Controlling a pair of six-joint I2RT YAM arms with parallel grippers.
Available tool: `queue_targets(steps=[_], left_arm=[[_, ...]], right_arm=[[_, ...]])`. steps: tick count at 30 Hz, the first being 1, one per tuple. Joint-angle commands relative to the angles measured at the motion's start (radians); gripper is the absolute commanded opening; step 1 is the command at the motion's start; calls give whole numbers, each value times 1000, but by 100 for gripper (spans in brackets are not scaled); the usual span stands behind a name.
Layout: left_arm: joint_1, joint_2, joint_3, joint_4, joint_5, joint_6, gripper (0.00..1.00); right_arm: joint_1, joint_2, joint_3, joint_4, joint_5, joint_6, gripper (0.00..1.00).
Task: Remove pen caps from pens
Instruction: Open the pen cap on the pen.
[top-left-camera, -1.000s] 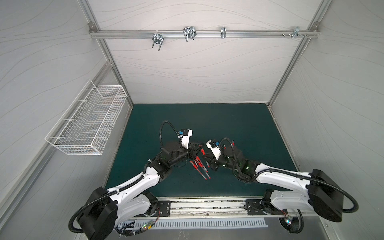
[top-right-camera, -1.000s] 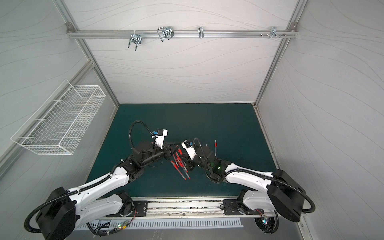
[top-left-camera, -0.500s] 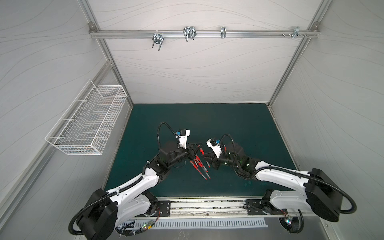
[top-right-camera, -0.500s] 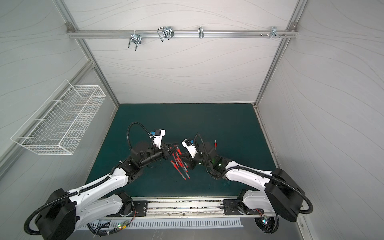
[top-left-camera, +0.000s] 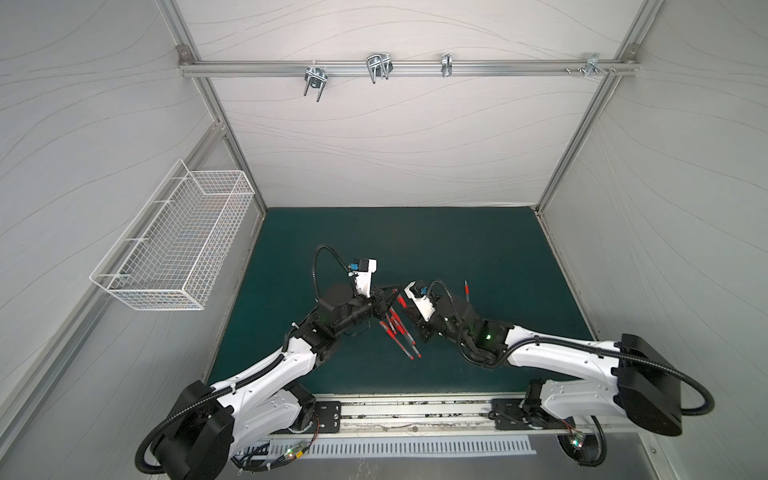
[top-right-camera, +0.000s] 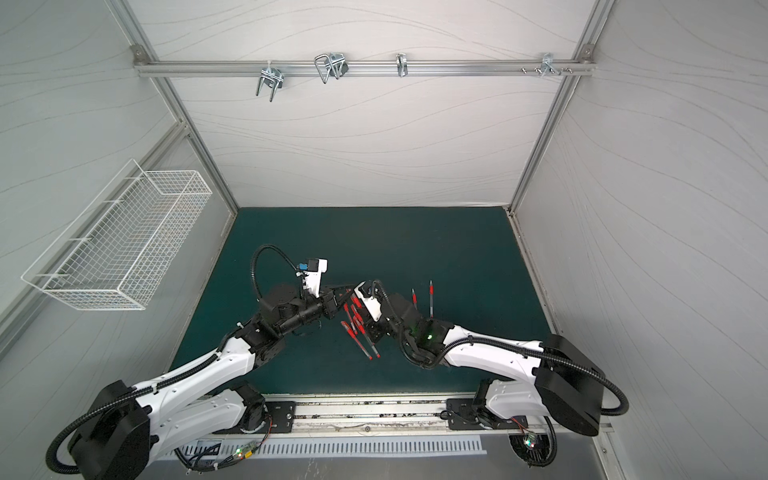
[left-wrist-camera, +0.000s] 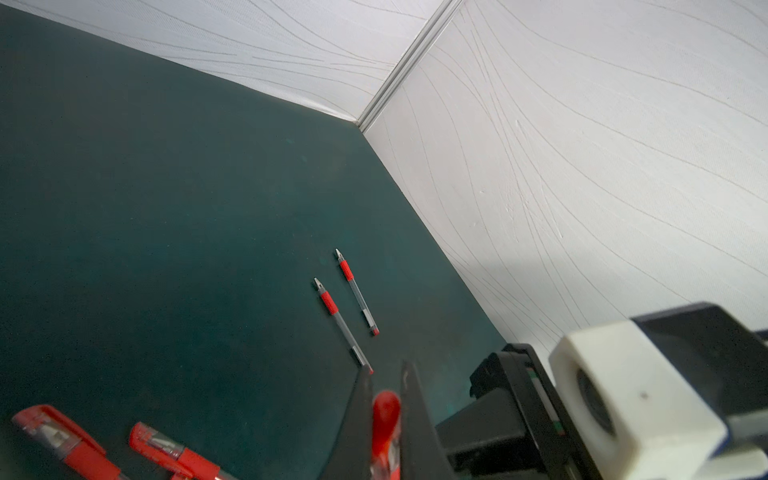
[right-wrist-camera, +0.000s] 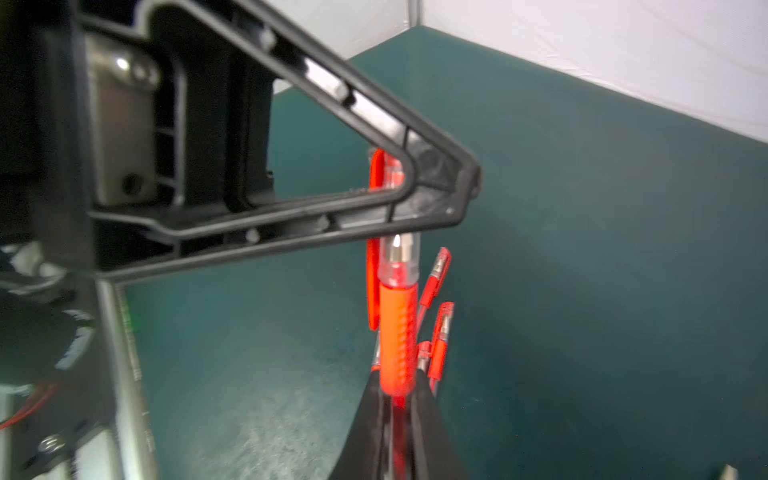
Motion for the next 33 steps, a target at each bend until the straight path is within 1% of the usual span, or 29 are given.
queue_targets(steps=[1,3,6,8,10,11,13,16,18,21,24,25,27,29,31,33], left_arm=[[44,-23,8,85,-133,19,0],[45,-24,6,88,-131,16,0],[46,-25,5,89,-129,15,0],[45,-25,5,91,-128,15,0],[47,-27,5,92,-127,14,0],[47,-26,5,90,-127,14,0],[47,-29,5,90,-130,13,0],[50,-29,4,90,-132,11,0],[50,-29,3,89,-134,9,0],[52,-34,0,87,-139,8,0],[53,-39,-4,88,-147,8,0],[53,-40,-4,88,-148,7,0],[53,-43,-7,87,-152,6,0],[54,-44,-7,87,-153,6,0],[57,-49,-8,86,-155,6,0],[57,-55,-12,86,-159,7,0]], right_arm=[[-69,-26,-54,-50,-314,36,0],[-126,-26,-72,-9,-441,70,0],[-194,-10,-91,51,-594,116,0],[-226,5,-96,73,-666,131,0],[-233,11,-93,65,-677,129,0],[-233,12,-87,53,-660,122,0],[-207,3,-76,3,-572,98,0],[-93,-19,-43,-93,-297,19,0],[-7,-20,-29,-117,-101,-19,0],[98,-12,-15,-124,141,-65,0],[174,24,7,-131,323,-89,0],[192,41,20,-141,362,-92,0],[212,82,46,-152,389,-90,0],[211,94,46,-132,327,-85,0],[187,84,37,-118,208,-72,0],[129,60,10,-92,25,-49,0]])
